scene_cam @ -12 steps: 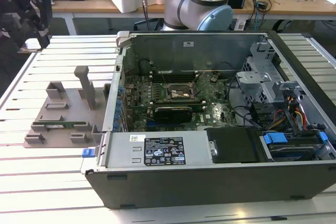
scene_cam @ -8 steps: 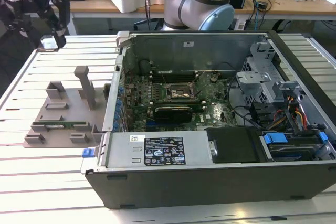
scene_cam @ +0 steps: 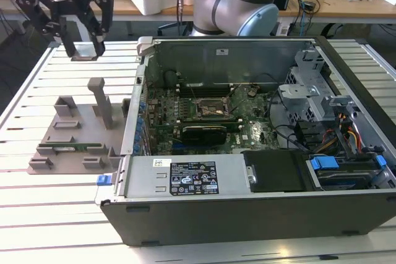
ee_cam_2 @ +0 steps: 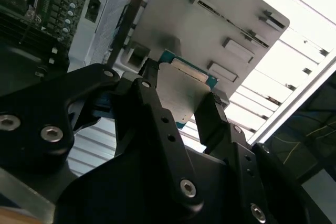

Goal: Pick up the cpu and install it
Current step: 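Pick up the cpu and move it towards the insertion slot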

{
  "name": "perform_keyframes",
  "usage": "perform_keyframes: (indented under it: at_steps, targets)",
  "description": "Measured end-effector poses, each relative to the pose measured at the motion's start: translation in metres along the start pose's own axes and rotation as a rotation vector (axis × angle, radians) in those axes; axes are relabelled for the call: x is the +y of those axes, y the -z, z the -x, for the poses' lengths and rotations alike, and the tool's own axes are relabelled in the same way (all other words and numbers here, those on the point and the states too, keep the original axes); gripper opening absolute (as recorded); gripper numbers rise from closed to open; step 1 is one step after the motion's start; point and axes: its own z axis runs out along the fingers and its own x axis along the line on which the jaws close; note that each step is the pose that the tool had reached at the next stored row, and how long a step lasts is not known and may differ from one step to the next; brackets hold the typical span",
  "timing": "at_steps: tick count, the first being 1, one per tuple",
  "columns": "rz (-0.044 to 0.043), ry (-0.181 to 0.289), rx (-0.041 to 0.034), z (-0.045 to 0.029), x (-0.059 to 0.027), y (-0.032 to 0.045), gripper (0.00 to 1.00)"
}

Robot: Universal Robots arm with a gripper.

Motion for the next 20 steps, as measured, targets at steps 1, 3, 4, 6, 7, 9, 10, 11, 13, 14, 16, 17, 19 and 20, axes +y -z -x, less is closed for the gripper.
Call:
perform_keyframes:
  at_steps: [1,3,4,6,7,9,10,11,13,14,16,17,19,20]
  targets:
    - [0.0,0.0,0.0,0.0031,0.0001,-0.0001,0.53]
    - [-0.0002,0.0,0.0002,0.0105,0.0004,-0.0002,0.53]
    - [-0.0002,0.0,0.0002,0.0139,0.0006,-0.0003,0.53]
    - [-0.0002,0.0,0.0002,0.0224,0.001,-0.0005,0.53]
    - [-0.0003,0.0,0.0003,0.0273,0.0011,-0.0007,0.53]
    - [-0.0005,0.0,0.0004,0.0331,0.0013,-0.0008,0.53]
    - [-0.0008,0.0,0.0004,0.0361,0.0014,-0.0008,0.53]
    - [-0.0024,0.0,0.0005,0.0432,0.0017,-0.001,0.53]
    - [-0.0026,0.0,0.0009,0.0529,0.0021,-0.0013,0.53]
    - [-0.0026,0.0,0.0012,0.0578,0.0023,-0.0014,0.53]
    - [-0.0028,0.0,0.0019,0.0698,0.0029,-0.002,0.53]
    - [-0.0028,0.0,0.0022,0.0732,0.0031,-0.0022,0.53]
    - [-0.0027,0.0,0.0025,0.0801,0.0034,-0.0027,0.53]
    - [-0.0028,0.0,0.0027,0.084,0.0036,-0.003,0.53]
